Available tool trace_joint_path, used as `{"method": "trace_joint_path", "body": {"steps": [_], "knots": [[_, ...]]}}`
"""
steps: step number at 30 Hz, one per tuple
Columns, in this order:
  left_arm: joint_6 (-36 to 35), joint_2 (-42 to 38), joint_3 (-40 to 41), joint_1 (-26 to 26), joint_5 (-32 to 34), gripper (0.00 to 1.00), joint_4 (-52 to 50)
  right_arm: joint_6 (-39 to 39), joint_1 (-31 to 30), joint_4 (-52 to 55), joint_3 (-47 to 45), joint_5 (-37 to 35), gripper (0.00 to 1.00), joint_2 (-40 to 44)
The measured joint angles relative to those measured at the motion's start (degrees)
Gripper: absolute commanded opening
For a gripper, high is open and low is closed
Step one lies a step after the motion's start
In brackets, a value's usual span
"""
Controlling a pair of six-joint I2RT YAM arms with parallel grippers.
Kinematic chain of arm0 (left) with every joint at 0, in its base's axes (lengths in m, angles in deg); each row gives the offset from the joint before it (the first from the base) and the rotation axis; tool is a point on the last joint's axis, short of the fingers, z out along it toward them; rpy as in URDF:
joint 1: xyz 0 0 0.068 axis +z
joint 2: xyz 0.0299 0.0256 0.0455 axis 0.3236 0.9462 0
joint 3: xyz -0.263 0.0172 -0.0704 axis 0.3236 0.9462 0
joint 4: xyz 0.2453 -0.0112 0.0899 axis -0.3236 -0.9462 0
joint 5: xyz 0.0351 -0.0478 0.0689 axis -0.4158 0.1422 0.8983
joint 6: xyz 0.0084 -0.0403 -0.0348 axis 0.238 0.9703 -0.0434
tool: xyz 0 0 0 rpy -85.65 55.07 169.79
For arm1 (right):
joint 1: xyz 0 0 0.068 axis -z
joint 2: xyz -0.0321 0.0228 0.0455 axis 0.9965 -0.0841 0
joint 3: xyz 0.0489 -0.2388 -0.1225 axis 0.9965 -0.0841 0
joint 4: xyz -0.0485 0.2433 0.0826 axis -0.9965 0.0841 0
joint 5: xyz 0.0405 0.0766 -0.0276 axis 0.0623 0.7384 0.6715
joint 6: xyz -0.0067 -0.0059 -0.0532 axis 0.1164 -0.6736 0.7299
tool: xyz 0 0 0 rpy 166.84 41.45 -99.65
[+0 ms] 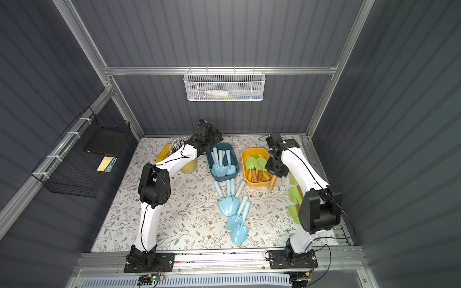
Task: Sort the small shovels by color and place them into the storage box
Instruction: Place the shovel in the storage box.
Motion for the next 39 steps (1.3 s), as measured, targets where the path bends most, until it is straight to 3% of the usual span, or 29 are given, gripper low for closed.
{"method": "trace_joint_path", "body": {"steps": [4, 9, 15, 23, 25, 29, 32, 39], "knots": [[0.00, -0.02, 2.69, 0.00, 0.02, 0.72, -0.42, 4.42, -2.32, 0.13, 14.47, -1.55, 0.04, -9.03], [0.00, -0.68, 6.60, 0.00, 0.07, 0.72, -1.75, 7.08, -4.33, -0.57, 23.12, 0.76, 0.04, -19.69], [0.00, -2.19, 9.66, 0.00, 0.66, 0.73, -2.62, 8.04, -8.15, -0.50, 23.98, 3.69, 0.04, -27.30], [0.00, -4.90, 10.67, 0.00, 2.60, 0.73, -3.13, 8.68, -12.31, -1.18, 19.56, 5.35, 0.07, -27.91], [0.00, -5.99, 11.02, 0.00, 3.08, 0.73, -3.61, 8.66, -12.11, -1.20, 19.34, 5.53, 0.12, -27.91], [0.00, -7.43, 11.43, 0.00, 3.52, 0.78, -4.15, 8.37, -11.91, -1.20, 19.32, 5.60, 0.34, -27.91], [-0.39, -8.24, 12.07, -0.15, 3.43, 0.83, -5.14, 7.63, -11.87, -1.18, 19.32, 4.79, 0.45, -27.80], [-1.64, -11.32, 15.58, -4.20, 2.67, 0.84, -7.82, 6.80, -10.51, -1.49, 19.08, 0.48, 0.49, -21.57]]}}
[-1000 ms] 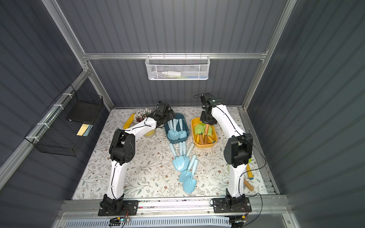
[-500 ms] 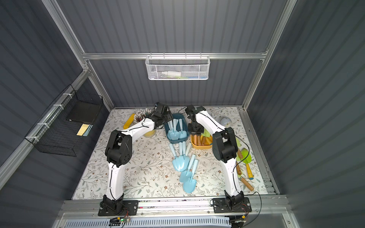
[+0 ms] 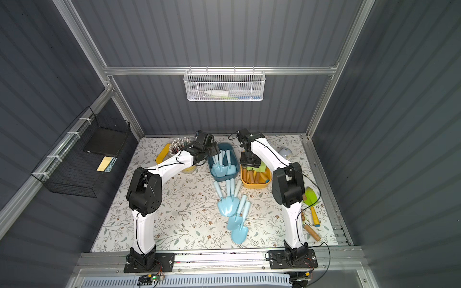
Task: Sort the small shovels by color and place them into the storage box
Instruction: Place the shovel in the storage box, then pick up the shovel from the center of the board.
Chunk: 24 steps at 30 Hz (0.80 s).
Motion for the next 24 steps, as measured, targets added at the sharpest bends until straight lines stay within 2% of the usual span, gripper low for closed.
{"method": "trace_joint_path", "body": {"steps": [7, 12, 18, 24], "knots": [[-2.03, -2.80, 3.63, -15.63, -3.17, 0.82, -1.79, -1.66, 5.20, -5.49, -6.73, -0.92, 0.48, 14.01], [-2.38, -3.08, 4.79, -26.05, -5.62, 0.80, -4.85, -2.86, 8.20, -9.03, -13.99, 1.46, 0.46, 18.16], [0.26, -3.06, 5.64, -32.15, -7.54, 0.78, -6.80, -3.98, 9.27, -11.45, -20.35, 5.16, 0.45, 18.51], [4.37, -3.06, 8.85, -32.81, -7.58, 0.77, -7.58, -4.31, 9.35, -14.01, -25.07, 8.04, 0.45, 21.51]]}}
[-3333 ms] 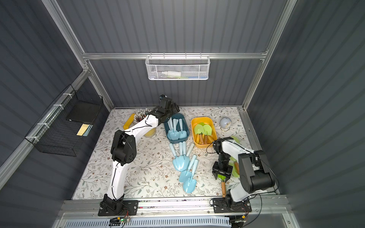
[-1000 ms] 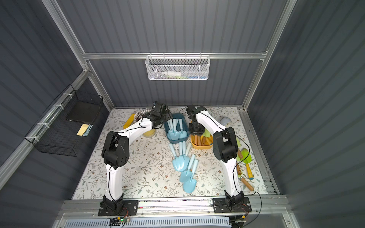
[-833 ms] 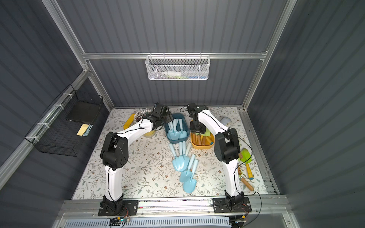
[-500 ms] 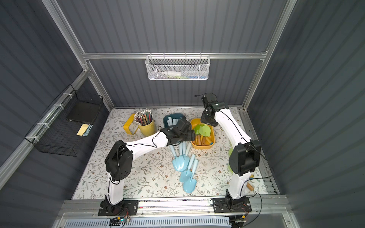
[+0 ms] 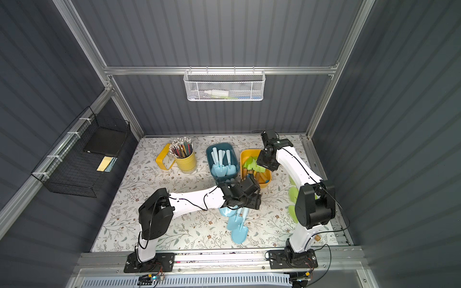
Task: Sort the small shovels by color and place them into the storage box
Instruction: Pick up the shovel from the center of the board.
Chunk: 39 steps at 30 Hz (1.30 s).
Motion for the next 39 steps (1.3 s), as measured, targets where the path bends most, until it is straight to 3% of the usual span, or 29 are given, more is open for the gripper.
{"method": "trace_joint_path", "body": {"steps": [15, 19, 22, 26, 39], "knots": [[2.03, 3.04, 3.43, -1.55, -2.47, 0.53, -0.81, -0.90, 1.36, -2.62, -5.11, 2.64, 0.44, 4.11], [1.46, 4.17, 3.80, -1.55, -2.05, 0.39, -0.28, -1.16, 1.81, -3.37, -6.27, 3.69, 0.44, 4.37], [0.79, 5.14, 2.80, -1.55, -1.22, 0.19, -0.39, -1.38, 2.40, -3.80, -7.04, 4.42, 0.44, 4.85], [0.33, 7.30, -0.61, -1.55, 0.31, 0.02, -0.90, -1.42, 3.41, -4.39, -7.43, 5.25, 0.44, 5.60], [0.68, 8.96, -15.10, 0.70, 11.28, 0.00, -13.86, -2.32, 5.77, -4.94, -7.48, 6.19, 0.44, 5.68]]}}
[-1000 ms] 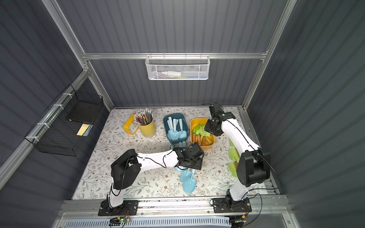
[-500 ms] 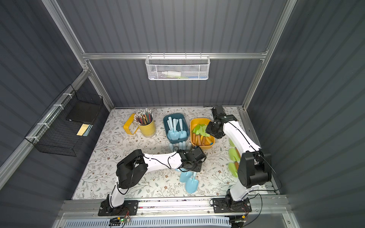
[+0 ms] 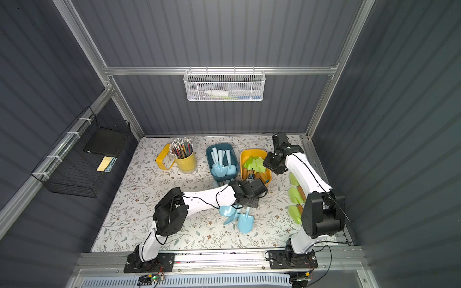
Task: Sort the small shovels by color and place them into the storage box
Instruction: Pick up the shovel from the center of the board, then place the shovel in the storage box.
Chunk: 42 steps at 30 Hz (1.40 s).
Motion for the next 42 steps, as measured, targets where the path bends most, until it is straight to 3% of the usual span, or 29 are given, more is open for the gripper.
{"method": "trace_joint_path", "body": {"steps": [4, 9, 12, 21, 29, 34, 38, 42], "knots": [[-0.52, -2.60, -2.43, 7.72, 1.75, 0.00, -1.22, -0.09, 0.42, -0.02, 0.02, 0.04, 0.44, 0.00], [-4.11, -2.45, -12.63, 20.28, 3.69, 0.00, -1.11, -0.11, 0.59, -0.11, 0.11, 0.04, 0.44, 0.00], [-6.62, -1.81, -19.43, 25.16, 4.81, 0.00, -0.26, -0.09, 0.74, -0.22, 0.11, -0.02, 0.44, 0.00], [-12.96, 6.27, -23.98, 30.16, 5.22, 0.00, 3.43, -0.07, 1.01, -0.33, 0.11, -0.57, 0.44, 0.00], [-14.45, 10.67, -17.31, 30.18, 5.27, 0.00, 4.85, -0.13, 1.49, -0.33, -0.02, -0.66, 0.44, 0.00], [-14.08, 10.67, -17.11, 30.18, 4.96, 0.53, 6.93, -0.24, 1.68, -0.33, -0.11, -0.63, 0.46, 0.00], [-14.05, 10.60, -17.11, 30.18, 5.01, 0.66, 8.24, -1.44, 2.99, -0.31, -1.29, -0.79, 0.49, 0.00], [-13.11, 9.70, -17.11, 30.18, 4.57, 0.69, 9.60, -3.54, 7.50, -0.35, -5.20, -1.49, 0.51, 0.50]]}}
